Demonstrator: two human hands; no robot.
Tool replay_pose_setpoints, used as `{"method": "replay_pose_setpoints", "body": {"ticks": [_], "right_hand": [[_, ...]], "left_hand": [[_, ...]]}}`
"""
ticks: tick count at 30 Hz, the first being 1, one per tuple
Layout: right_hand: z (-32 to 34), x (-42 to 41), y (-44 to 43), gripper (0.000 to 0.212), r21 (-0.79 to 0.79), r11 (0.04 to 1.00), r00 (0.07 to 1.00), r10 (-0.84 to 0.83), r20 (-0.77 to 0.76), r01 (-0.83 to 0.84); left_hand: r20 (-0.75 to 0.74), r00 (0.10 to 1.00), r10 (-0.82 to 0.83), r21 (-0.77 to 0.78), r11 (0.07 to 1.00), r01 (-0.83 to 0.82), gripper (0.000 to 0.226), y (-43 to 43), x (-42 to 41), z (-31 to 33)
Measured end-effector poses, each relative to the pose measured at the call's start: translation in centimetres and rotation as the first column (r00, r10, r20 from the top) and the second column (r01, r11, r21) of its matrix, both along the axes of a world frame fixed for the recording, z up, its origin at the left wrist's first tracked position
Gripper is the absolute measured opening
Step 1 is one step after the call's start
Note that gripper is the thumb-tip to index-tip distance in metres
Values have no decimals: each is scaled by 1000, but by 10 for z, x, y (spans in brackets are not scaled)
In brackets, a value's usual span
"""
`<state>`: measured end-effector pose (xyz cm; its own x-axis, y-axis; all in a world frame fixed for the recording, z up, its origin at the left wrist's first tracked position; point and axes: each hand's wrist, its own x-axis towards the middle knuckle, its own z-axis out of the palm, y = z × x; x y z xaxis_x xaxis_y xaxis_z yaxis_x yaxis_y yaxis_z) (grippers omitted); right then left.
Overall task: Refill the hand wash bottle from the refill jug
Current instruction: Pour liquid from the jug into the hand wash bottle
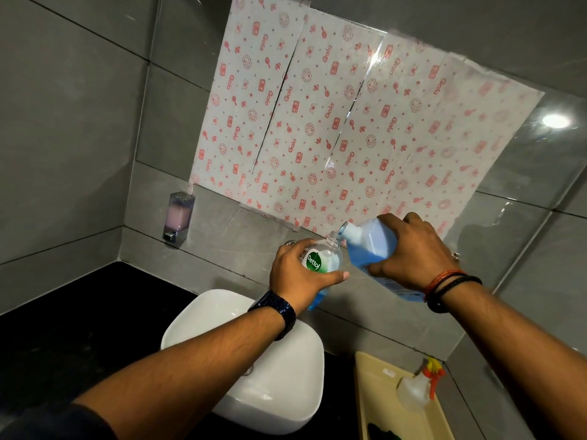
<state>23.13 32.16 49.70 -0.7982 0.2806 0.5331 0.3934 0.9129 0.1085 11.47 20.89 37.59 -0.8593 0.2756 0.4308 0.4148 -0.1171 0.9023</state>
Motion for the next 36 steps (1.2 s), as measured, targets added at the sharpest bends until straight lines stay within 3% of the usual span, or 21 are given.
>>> {"method": "replay_pose_setpoints", "body": {"ticks": [5,8,14,23,30,36], "right_hand": [[-17,-8,5,78,-276,959,995,46,-84,-67],[-35,-14,10,67,-458,882,992,66,-112,-110],[-89,-21,9,65,-683,717,989,62,-133,-137],[-205,-27,-17,63,-767,639,993,114,12,-64],[-307,-16,-18,68,-798,601,967,173,186,46],[-384,-4,-8,68,-777,611,949,127,288,154]], "left_hand": [[11,1000,12,10,1000,-13,77,-6,-10,-4],[29,999,27,6,1000,-27,76,-15,-16,-12],[63,994,84,-49,995,-81,74,-46,-36,-44],[74,952,298,-238,932,-274,70,-131,-70,-146],[87,905,417,-421,838,-346,70,-182,-90,-236],[96,879,468,-538,767,-350,73,-197,-111,-302]]}}
